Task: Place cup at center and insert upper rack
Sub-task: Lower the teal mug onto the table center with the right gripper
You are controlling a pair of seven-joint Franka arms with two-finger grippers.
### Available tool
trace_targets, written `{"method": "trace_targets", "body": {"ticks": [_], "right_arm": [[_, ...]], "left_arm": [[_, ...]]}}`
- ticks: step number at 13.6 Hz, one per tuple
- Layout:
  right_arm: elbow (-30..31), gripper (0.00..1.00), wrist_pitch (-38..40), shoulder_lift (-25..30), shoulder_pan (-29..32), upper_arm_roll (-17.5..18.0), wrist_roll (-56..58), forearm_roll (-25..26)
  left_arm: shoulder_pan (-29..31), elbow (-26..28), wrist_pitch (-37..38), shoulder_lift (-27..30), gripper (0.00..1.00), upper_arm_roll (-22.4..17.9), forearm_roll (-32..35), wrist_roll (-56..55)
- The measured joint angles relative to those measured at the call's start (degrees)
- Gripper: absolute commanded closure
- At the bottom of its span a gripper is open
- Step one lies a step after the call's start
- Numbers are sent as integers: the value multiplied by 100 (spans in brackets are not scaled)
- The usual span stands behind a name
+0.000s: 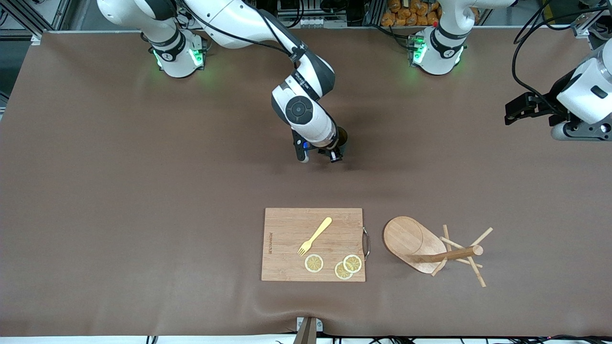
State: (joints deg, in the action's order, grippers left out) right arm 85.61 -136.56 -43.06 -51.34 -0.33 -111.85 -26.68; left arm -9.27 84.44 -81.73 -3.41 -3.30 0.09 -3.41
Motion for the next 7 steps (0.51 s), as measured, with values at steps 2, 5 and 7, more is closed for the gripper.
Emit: {"method": "trace_targets", "body": {"ticks": [2, 5, 7], "right_arm": [[-71, 6, 156, 3, 1, -9, -8, -3], [-362, 0, 612, 49, 5, -40, -94, -7], [-614, 0, 990, 88, 54, -79, -155, -7]], "left_arm": [[-2, 0, 0, 0, 0, 0, 0, 0], [-5, 2, 0, -11, 0, 1, 0, 0], [-10, 3, 0, -45, 0, 1, 0, 0]]}}
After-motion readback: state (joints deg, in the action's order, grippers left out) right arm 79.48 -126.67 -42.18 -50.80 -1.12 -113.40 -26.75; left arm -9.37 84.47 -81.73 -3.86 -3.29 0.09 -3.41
